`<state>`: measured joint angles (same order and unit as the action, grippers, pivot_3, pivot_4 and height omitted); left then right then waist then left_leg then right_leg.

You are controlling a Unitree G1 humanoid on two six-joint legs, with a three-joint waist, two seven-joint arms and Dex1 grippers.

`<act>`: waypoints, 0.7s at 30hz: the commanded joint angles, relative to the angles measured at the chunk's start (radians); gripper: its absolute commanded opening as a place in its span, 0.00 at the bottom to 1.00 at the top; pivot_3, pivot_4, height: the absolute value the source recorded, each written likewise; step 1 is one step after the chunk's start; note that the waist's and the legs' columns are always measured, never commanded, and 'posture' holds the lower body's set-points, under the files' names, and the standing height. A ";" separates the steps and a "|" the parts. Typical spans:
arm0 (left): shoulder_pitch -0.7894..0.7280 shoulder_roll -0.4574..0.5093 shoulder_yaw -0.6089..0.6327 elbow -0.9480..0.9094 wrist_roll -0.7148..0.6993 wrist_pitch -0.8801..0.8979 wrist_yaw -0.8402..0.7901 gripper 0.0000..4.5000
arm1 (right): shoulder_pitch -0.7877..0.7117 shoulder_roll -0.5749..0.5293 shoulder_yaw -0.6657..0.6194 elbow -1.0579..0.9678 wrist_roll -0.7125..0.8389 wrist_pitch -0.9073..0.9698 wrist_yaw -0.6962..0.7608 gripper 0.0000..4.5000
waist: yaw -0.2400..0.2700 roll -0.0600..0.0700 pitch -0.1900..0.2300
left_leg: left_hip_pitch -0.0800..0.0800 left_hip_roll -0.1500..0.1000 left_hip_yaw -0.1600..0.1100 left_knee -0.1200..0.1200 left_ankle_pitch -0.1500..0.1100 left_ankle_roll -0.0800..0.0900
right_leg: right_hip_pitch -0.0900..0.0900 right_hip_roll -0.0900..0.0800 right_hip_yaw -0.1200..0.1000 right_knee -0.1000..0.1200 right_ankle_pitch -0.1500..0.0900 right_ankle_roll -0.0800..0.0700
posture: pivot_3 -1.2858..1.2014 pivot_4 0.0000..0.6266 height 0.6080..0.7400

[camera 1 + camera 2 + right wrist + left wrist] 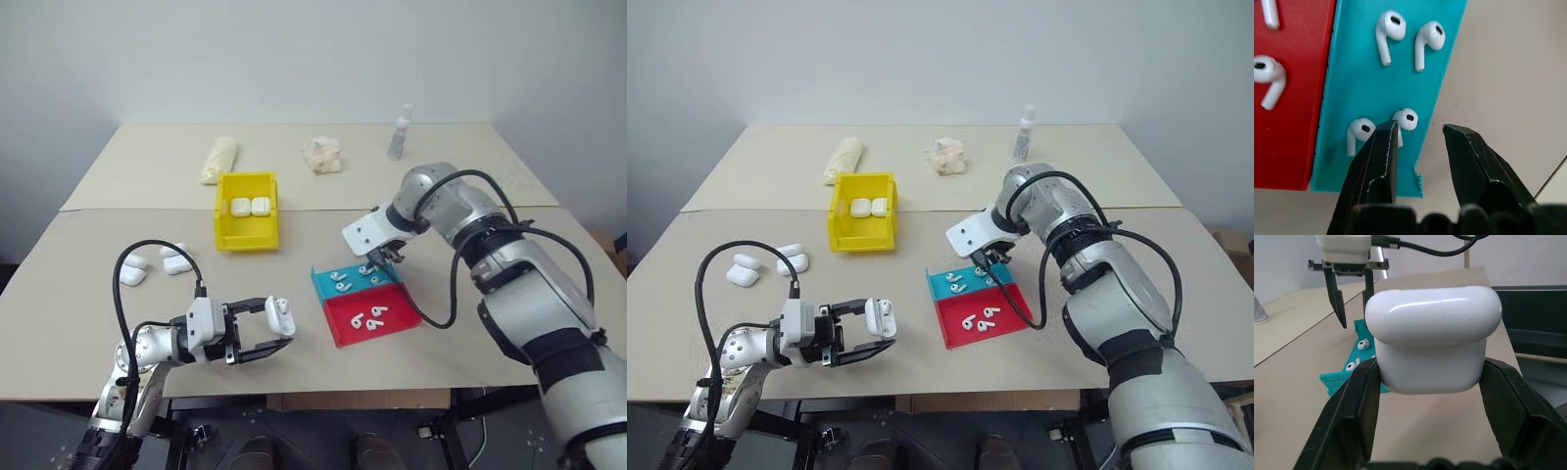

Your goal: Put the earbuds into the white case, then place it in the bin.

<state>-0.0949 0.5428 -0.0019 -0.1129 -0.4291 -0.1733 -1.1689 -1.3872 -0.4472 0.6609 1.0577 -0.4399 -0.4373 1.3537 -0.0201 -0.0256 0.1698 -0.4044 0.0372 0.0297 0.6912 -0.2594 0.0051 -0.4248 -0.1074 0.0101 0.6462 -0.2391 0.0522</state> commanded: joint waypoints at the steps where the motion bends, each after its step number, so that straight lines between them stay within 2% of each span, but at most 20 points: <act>1: 0.020 0.007 0.013 -0.052 -0.001 -0.009 0.021 0.61 | -0.041 0.011 -0.006 0.049 -0.035 -0.063 -0.033 0.41 | -0.001 0.000 0.000 | 0.000 0.000 0.000 0.000 0.000 0.000 | 0.000 0.000 0.000 0.000 0.000 0.000 | 0.52 0.24 1.00; 8: 0.039 0.010 0.009 -0.063 0.011 -0.013 0.047 0.61 | -0.042 0.027 -0.007 0.109 -0.084 -0.130 -0.055 0.41 | -0.002 0.000 0.000 | 0.000 0.000 0.000 0.000 0.000 0.000 | 0.000 0.000 0.000 0.000 0.000 0.000 | 0.52 0.24 1.00; 21: 0.040 0.014 0.006 -0.066 0.018 -0.015 0.052 0.61 | -0.022 0.051 -0.014 0.157 -0.123 -0.126 -0.121 0.41 | -0.015 0.000 0.000 | 0.001 0.000 0.000 -0.001 0.000 -0.001 | 0.000 0.000 0.000 0.000 0.000 0.000 | 0.52 0.24 1.00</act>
<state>-0.0602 0.5505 -0.0019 -0.1427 -0.4064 -0.1728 -1.1211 -1.4001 -0.3940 0.6583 1.2134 -0.5542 -0.5563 1.2516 -0.0356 -0.0251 0.1701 -0.4038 0.0373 0.0298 0.6897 -0.2591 0.0046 -0.4246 -0.1074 0.0101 0.6466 -0.2390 0.0520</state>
